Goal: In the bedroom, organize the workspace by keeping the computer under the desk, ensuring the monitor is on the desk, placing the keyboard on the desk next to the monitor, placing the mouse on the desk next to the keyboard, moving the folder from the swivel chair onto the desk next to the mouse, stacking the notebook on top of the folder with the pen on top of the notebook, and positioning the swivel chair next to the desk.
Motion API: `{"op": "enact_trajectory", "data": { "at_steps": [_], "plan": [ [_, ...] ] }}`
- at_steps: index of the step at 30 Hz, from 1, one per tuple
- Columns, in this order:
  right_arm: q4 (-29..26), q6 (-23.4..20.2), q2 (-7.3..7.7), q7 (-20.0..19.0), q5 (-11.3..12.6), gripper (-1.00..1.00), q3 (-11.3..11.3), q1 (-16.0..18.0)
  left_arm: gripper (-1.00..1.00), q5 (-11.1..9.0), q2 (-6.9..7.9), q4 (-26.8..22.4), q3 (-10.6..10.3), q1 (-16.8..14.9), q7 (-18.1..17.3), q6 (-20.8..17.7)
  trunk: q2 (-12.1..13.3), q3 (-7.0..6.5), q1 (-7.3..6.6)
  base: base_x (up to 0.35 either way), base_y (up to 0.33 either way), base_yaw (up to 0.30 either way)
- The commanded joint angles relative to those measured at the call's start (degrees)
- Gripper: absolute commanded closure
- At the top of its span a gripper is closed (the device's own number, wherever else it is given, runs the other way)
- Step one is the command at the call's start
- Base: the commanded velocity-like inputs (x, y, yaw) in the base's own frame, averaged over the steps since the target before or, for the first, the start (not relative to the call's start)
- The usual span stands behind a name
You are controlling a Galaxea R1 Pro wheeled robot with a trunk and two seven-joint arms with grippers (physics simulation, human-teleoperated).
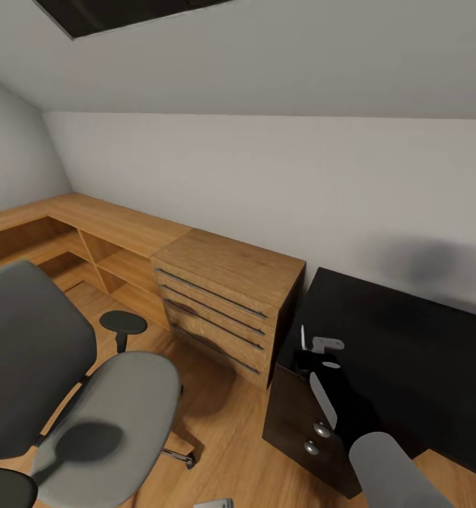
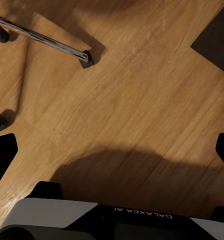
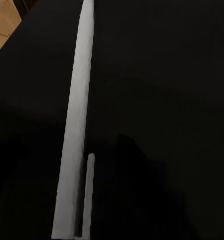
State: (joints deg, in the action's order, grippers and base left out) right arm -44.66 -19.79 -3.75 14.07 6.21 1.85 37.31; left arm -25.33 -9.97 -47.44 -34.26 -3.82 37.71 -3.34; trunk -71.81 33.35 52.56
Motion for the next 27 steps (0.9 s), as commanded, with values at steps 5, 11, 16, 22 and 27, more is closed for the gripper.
{"op": "enact_trajectory", "data": {
  "at_steps": [5, 11, 16, 22, 27],
  "plan": [
    [3.1, -0.4, 0.06, 0.5, 0.4, 1.00, 0.1, 0.0, -1.00, -0.2, 0.04, -0.1, -0.2, 0.0, 0.4, -0.3, 0.0, 0.06, 0.01, 0.000, 0.000, 0.000],
    [3.0, -0.4, 0.06, 0.5, 0.3, 1.00, 0.1, 0.0, -1.00, -0.1, -0.01, 0.0, -0.2, 0.0, 0.4, -0.3, 0.0, 0.06, 0.01, 0.000, 0.000, 0.000],
    [2.9, -0.4, 0.06, 0.5, 0.3, 1.00, 0.1, 0.0, -1.00, -0.1, -0.02, 0.0, -0.2, 0.0, 0.4, -0.3, 0.0, 0.06, 0.01, 0.000, 0.000, 0.000],
    [2.9, -0.4, 0.06, 0.6, 0.3, 1.00, 0.1, 0.0, -1.00, -0.1, -0.01, 0.0, -0.2, 0.0, 0.4, -0.3, 0.0, 0.06, 0.01, 0.000, 0.000, 0.000],
    [2.9, -0.4, 0.06, 0.6, 0.3, 1.00, 0.1, 0.0, -1.00, -0.1, 0.03, 0.0, -0.2, 0.0, 0.4, -0.3, 0.0, 0.06, 0.01, 0.000, 0.000, 0.000]
  ]
}}
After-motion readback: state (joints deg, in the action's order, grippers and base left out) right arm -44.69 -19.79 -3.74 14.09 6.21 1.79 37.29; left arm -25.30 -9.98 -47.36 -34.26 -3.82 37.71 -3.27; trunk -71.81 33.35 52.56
